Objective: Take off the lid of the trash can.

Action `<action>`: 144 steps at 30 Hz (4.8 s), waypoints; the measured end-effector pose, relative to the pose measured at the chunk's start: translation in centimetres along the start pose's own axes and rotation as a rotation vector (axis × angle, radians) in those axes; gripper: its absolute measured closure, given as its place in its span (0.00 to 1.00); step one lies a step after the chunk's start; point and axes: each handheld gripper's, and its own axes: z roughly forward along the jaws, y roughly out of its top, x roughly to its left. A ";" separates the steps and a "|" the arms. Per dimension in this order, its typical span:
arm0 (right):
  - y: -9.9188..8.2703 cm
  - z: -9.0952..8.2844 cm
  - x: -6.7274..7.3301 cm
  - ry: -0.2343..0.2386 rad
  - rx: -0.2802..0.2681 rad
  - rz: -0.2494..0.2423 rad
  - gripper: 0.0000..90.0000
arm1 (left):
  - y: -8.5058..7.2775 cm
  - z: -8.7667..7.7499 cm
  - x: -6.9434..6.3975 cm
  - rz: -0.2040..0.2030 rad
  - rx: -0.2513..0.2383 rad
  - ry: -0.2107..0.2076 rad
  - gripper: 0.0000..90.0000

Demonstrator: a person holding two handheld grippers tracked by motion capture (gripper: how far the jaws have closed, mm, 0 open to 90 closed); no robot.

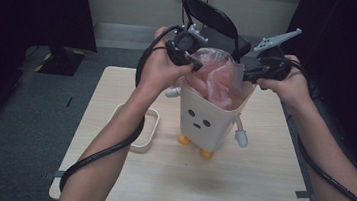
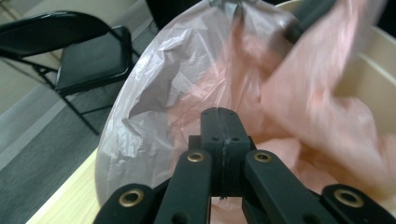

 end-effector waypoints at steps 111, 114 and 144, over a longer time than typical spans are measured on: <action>3.3 1.5 1.3 0.044 -0.024 0.013 1.00 | 0.0 1.8 -2.1 0.105 -0.045 -0.064 1.00; 3.1 1.2 1.1 0.071 -0.052 0.026 0.95 | -0.1 1.8 -1.9 0.101 -0.017 -0.055 1.00; 4.1 1.5 -0.6 0.023 -0.031 0.127 1.00 | -1.2 -1.3 -0.1 0.028 -0.039 -0.045 1.00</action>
